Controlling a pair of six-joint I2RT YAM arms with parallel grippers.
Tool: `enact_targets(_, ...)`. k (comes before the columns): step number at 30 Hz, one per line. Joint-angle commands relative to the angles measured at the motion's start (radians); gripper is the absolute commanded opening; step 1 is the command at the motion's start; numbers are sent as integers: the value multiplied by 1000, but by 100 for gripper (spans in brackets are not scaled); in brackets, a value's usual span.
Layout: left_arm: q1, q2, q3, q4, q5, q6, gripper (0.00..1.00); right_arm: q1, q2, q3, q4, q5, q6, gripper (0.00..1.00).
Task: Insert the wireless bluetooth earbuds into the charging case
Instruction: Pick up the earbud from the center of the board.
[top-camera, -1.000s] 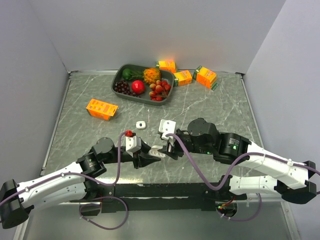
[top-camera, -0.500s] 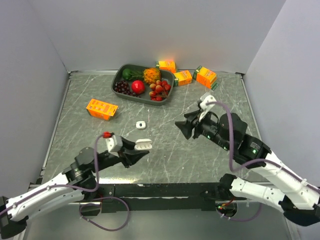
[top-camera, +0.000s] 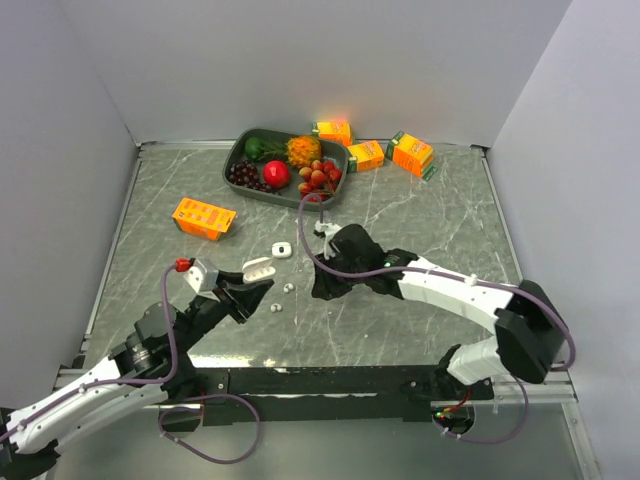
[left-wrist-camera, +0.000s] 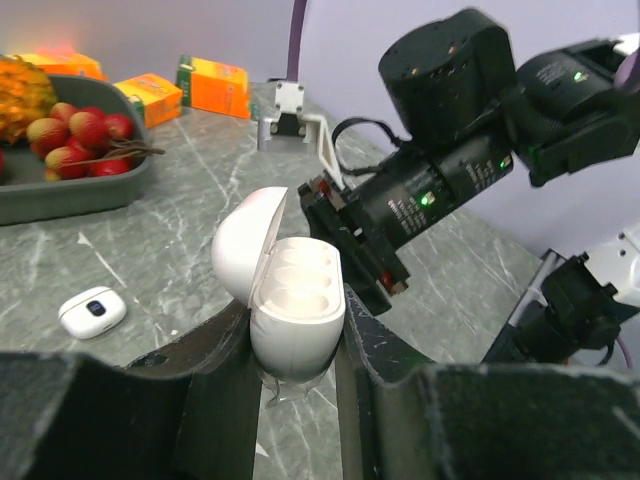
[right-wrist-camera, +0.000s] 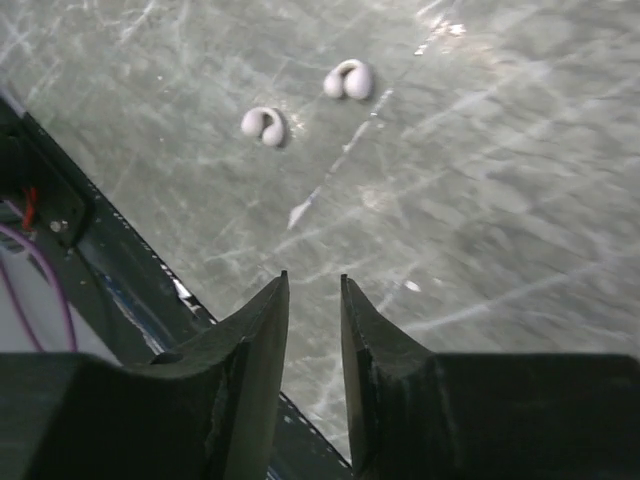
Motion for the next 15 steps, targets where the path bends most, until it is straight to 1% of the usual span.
enact_targets(1, 3, -52, 31, -37, -68, -23, 1, 10, 101, 52, 165, -129, 51, 33)
enact_targets(6, 1, -59, 50, -72, -58, -17, 1, 50, 262, 155, 179, -138, 42, 32)
enact_targets(8, 1, -62, 62, -72, -50, -12, 1, 68, 305, 212, 163, -141, 26, 29)
enact_targets(9, 1, -62, 66, -100, -50, -9, 1, 71, 344, 230, 159, -143, 23, 27)
enact_targets(13, 1, -80, 79, -123, -42, 0, 1, 73, 424, 293, 151, -169, 5, 21)
enact_targets(15, 1, -86, 79, -129, -41, 3, 1, 73, 463, 327, 129, -180, -7, 20)
